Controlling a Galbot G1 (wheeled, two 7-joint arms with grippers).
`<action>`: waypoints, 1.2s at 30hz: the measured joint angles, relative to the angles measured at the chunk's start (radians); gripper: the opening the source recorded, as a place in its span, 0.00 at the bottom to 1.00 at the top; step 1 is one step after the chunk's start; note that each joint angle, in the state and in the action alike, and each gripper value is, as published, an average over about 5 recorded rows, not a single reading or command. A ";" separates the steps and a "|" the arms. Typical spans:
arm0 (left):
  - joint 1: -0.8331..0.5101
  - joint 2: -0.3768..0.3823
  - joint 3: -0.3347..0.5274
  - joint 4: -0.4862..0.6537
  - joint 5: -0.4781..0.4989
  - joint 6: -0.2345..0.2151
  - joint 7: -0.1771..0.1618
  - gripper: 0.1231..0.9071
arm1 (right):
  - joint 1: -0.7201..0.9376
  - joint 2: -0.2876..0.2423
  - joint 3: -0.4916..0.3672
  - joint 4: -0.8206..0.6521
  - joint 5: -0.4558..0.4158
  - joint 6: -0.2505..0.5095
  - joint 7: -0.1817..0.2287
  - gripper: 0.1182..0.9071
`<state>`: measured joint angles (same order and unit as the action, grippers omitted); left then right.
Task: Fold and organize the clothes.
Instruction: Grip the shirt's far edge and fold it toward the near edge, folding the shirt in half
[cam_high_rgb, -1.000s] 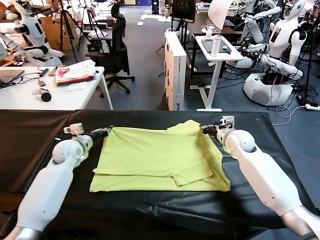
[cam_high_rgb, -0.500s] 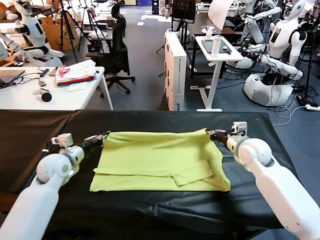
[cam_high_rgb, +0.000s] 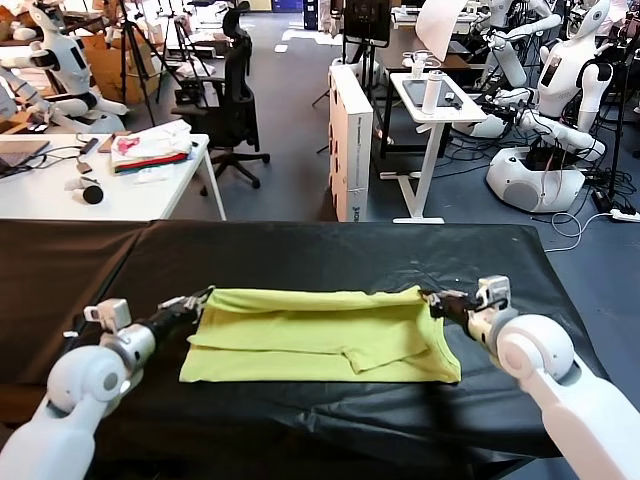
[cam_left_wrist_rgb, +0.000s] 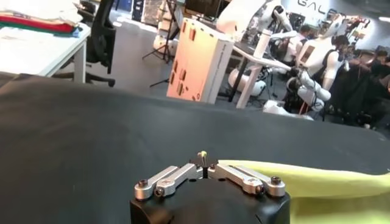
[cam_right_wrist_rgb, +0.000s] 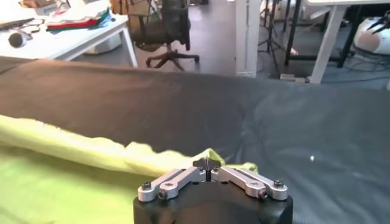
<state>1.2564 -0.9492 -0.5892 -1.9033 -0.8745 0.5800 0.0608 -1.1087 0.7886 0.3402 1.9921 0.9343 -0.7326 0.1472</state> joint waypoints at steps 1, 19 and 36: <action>0.010 -0.001 -0.002 -0.003 0.002 0.000 0.000 0.03 | -0.010 -0.002 0.005 0.003 0.000 0.000 -0.001 0.03; 0.119 -0.031 -0.053 -0.052 0.009 -0.004 -0.002 0.03 | -0.082 -0.006 0.027 0.001 -0.004 0.001 -0.005 0.03; 0.194 -0.049 -0.105 -0.121 0.016 0.020 -0.036 0.45 | -0.104 -0.002 0.069 0.025 0.000 0.001 -0.011 0.68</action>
<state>1.4500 -0.9978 -0.6938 -2.0239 -0.8582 0.6004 0.0246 -1.2131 0.7866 0.4091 2.0174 0.9343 -0.7316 0.1362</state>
